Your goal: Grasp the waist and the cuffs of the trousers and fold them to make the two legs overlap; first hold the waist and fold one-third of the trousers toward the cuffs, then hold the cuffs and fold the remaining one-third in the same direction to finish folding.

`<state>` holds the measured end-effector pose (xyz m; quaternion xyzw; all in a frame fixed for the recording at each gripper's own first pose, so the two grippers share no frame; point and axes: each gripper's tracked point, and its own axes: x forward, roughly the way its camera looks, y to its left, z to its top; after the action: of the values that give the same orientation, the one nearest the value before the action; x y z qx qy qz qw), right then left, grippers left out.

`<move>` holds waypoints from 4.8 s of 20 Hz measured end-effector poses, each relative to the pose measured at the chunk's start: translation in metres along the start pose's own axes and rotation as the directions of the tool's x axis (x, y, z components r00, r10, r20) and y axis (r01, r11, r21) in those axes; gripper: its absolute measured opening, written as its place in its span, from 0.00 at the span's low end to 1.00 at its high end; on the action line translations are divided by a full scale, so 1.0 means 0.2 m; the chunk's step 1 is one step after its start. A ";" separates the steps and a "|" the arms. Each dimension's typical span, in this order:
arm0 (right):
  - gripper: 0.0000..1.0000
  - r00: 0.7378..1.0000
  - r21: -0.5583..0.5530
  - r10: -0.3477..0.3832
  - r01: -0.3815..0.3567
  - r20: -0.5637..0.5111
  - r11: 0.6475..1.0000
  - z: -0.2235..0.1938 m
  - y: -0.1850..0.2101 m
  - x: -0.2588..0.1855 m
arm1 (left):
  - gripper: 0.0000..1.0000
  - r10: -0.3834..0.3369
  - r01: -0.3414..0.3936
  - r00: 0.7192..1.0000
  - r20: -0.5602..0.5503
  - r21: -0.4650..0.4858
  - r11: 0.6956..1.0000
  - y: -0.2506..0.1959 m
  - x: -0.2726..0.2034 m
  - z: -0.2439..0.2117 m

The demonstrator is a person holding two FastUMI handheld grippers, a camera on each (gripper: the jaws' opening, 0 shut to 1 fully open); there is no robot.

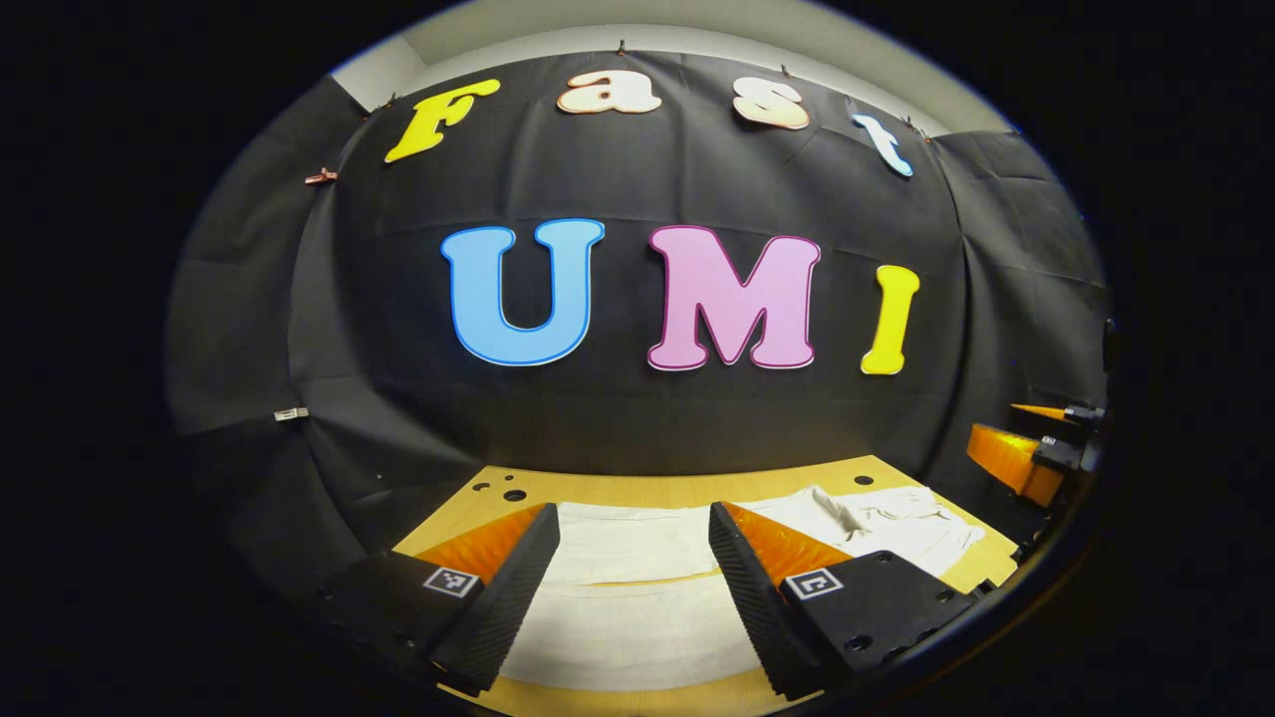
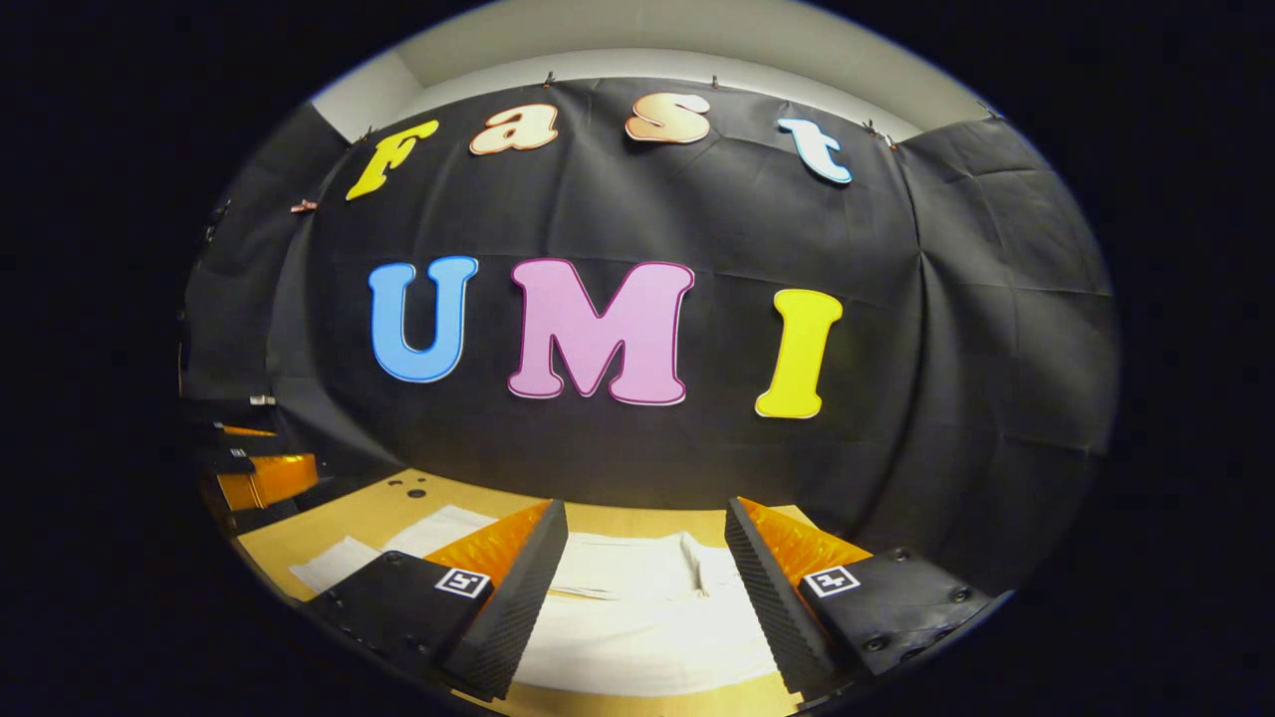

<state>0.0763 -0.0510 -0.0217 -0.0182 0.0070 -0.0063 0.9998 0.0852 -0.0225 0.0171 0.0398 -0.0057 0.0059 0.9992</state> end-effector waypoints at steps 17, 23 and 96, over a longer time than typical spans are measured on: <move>0.98 0.977 -0.506 0.025 -0.130 -0.210 0.853 -0.53 -0.56 0.18 | 0.96 0.056 -0.058 0.987 -0.149 -0.011 0.998 -0.04 0.06 -0.28; 0.98 0.938 -0.657 0.055 -0.280 -0.341 0.700 -0.84 -0.85 0.23 | 0.96 0.110 -0.114 0.976 -0.188 -0.012 0.993 -0.01 0.08 -0.36; 0.05 0.510 -0.496 -0.005 -0.835 -0.860 0.236 -1.76 -1.37 0.38 | 0.29 0.168 0.713 0.606 -0.778 0.625 0.318 0.96 0.21 -1.64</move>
<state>0.1429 -0.3388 -0.3640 -0.5457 0.4041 0.2967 0.6715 0.1281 0.1964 -0.2933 0.5777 0.4061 -0.1698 0.6874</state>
